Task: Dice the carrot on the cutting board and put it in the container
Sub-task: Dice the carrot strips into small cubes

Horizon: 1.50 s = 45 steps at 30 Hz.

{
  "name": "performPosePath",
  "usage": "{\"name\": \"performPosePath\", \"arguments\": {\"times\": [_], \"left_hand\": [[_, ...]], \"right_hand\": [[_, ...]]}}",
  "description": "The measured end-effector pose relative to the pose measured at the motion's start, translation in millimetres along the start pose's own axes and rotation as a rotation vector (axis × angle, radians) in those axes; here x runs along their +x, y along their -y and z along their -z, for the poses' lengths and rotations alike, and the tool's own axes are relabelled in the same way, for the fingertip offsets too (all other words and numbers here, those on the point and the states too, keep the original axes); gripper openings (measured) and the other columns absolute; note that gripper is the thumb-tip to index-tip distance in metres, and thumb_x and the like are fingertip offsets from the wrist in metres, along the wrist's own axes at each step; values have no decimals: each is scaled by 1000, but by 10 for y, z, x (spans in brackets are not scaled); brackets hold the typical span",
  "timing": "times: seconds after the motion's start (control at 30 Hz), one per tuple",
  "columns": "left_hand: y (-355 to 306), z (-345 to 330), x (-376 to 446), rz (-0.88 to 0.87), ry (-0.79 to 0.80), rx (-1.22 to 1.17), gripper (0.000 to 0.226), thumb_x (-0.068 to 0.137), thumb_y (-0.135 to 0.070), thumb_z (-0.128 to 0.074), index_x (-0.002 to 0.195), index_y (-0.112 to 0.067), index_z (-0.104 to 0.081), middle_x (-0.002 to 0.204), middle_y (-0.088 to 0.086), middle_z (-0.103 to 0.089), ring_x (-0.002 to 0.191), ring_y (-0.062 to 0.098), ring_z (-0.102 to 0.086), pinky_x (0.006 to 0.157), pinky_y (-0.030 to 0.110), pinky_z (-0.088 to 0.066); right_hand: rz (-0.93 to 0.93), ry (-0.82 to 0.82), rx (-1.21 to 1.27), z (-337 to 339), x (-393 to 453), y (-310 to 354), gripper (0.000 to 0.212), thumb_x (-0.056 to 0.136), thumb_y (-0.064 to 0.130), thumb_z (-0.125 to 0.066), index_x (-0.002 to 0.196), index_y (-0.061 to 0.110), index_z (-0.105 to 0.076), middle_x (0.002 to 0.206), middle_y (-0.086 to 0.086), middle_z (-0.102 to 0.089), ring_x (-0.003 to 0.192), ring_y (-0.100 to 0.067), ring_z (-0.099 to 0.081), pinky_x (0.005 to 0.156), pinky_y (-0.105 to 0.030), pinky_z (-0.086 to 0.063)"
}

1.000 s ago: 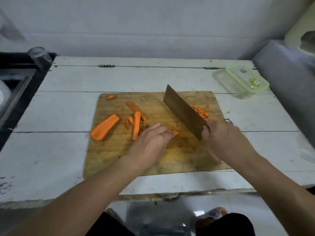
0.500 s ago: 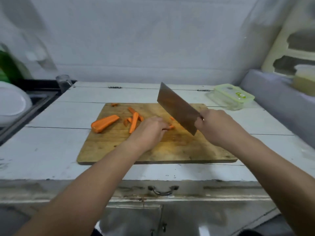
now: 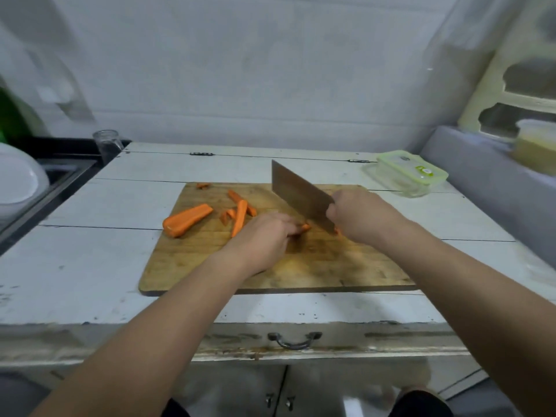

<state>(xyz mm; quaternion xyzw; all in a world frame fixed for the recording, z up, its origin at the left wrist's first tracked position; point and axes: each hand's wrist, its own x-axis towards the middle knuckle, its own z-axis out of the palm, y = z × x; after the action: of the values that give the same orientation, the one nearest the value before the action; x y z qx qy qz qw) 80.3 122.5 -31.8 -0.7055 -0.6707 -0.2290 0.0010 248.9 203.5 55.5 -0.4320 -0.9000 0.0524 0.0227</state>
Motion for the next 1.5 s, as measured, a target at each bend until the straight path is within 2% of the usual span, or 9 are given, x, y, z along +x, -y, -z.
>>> {"name": "performPosePath", "arguments": {"times": [0.07, 0.23, 0.4, 0.5, 0.7, 0.9, 1.03, 1.23, 1.5], "left_hand": [[10, -9, -31, 34, -22, -19, 36, 100, -3, -55, 129, -16, -71, 136, 0, -65, 126, 19, -57, 110, 23, -37], [17, -51, -50, 40, -77, -35, 32, 98, -2, -58, 123, -13, -74, 125, 1, -69, 115, 20, -63, 104, 32, -49], [-19, -52, -47, 66, -95, -54, 29, 100, -5, -57, 123, -14, -74, 125, 1, -69, 120, 19, -57, 107, 30, -44], [-10, -45, -42, 54, -99, -58, 30, 100, -4, -57, 123, -14, -74, 125, 1, -69, 120, 19, -56, 107, 28, -42], [26, -52, -114, 50, -100, -54, 35, 101, -6, -57, 131, -19, -70, 130, -4, -68, 118, 15, -52, 104, 17, -33], [36, -46, -119, 88, -128, -60, 25, 98, -7, -63, 118, -13, -76, 117, -1, -67, 108, 17, -62, 97, 31, -51], [21, -53, -116, 95, -139, -60, 23, 97, -6, -63, 113, -13, -78, 110, 0, -69, 105, 18, -62, 95, 36, -53], [7, -45, -116, 92, -128, -44, 27, 98, -5, -60, 116, -15, -78, 112, 0, -69, 110, 20, -55, 97, 31, -46], [-21, -76, -22, 130, -132, -7, 21, 98, -12, -64, 112, -15, -79, 106, 2, -68, 106, 21, -58, 92, 42, -52]], "right_hand": [[-66, -23, 60, 79, 30, -102, 19, 100, 15, -47, 104, 7, -63, 98, -12, -63, 85, -29, -62, 65, -31, -46], [-31, -5, 52, 89, -205, -172, 28, 101, 27, -41, 75, 22, -49, 78, -1, -53, 66, -18, -50, 54, -33, -35], [61, 12, -134, 47, -346, -42, 20, 103, 19, -44, 95, 13, -62, 91, -6, -62, 78, -23, -52, 72, -32, -47], [94, -18, -169, -15, -258, 14, 19, 102, 19, -46, 89, 15, -59, 87, -5, -63, 78, -25, -57, 77, -35, -54], [-22, 21, -11, 68, -40, -26, 22, 102, 18, -45, 91, 11, -62, 88, -7, -62, 85, -28, -62, 75, -34, -51], [-42, 26, 52, 137, -266, -123, 28, 102, 25, -39, 77, 17, -51, 79, -5, -56, 69, -21, -53, 57, -33, -39], [48, 45, -108, 59, -327, -30, 23, 105, 21, -40, 89, 14, -56, 87, -5, -59, 78, -24, -54, 74, -34, -50], [73, 11, -123, -40, -2, 99, 34, 100, 22, -46, 66, 22, -42, 72, -1, -52, 78, -27, -59, 79, -37, -53], [-110, 49, 34, 89, -20, -347, 23, 102, 24, -44, 92, 10, -59, 82, -8, -59, 79, -31, -60, 67, -34, -47]]}}
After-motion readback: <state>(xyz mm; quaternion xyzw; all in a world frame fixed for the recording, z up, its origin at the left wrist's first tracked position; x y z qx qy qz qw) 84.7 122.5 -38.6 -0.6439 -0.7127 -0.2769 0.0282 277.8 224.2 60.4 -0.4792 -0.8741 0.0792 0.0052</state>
